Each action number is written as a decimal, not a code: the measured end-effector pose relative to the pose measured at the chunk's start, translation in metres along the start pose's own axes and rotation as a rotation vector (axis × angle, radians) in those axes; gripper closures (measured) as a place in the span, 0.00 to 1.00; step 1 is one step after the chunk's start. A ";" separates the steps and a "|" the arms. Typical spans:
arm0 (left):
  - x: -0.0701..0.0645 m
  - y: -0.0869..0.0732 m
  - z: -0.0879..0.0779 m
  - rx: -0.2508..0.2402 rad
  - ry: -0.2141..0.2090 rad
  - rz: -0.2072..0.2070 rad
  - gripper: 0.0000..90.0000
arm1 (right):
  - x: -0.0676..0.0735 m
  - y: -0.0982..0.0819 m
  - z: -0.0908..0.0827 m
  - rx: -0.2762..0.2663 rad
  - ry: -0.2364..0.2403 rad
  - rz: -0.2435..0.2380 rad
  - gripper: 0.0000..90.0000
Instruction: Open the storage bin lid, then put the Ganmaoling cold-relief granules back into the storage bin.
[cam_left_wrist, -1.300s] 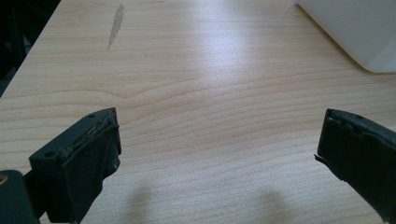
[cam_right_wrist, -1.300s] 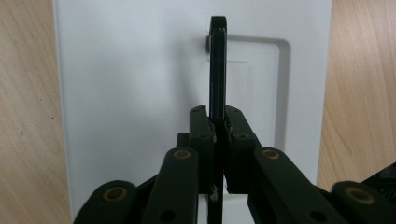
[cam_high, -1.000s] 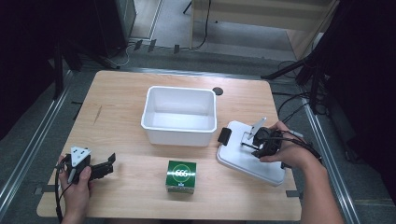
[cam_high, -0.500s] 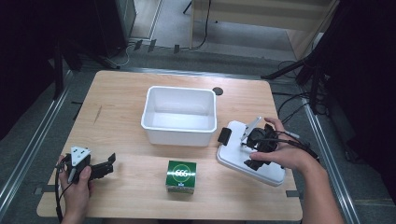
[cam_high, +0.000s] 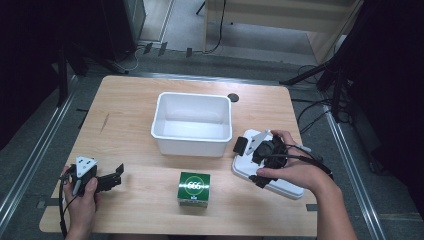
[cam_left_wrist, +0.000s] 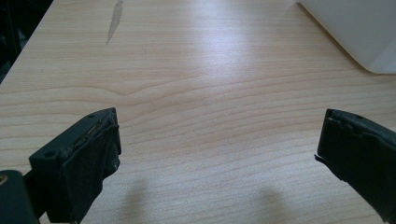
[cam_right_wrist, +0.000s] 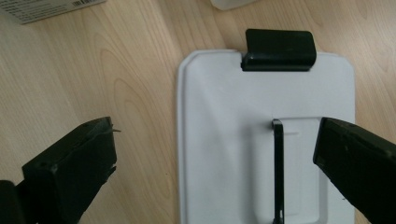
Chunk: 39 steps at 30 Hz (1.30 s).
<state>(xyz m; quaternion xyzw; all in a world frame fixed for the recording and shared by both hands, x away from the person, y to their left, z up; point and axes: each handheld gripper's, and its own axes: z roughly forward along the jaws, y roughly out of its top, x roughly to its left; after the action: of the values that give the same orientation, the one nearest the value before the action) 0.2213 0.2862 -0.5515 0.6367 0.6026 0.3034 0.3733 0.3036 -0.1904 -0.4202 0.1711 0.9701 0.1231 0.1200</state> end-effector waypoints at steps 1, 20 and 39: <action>0.000 0.000 0.000 -0.001 0.002 0.001 0.00 | 0.002 0.002 0.001 0.002 0.002 -0.010 0.00; 0.001 0.000 0.000 0.001 -0.001 -0.002 0.00 | 0.032 0.044 0.017 -0.029 -0.009 -0.134 0.00; -0.001 0.001 0.002 0.013 0.001 0.011 0.00 | 0.061 0.083 0.030 -0.059 0.106 -0.210 0.00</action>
<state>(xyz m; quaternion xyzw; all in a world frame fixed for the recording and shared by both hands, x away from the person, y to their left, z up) 0.2234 0.2854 -0.5516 0.6423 0.6011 0.3021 0.3672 0.2813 -0.0866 -0.4366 0.0582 0.9836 0.1473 0.0857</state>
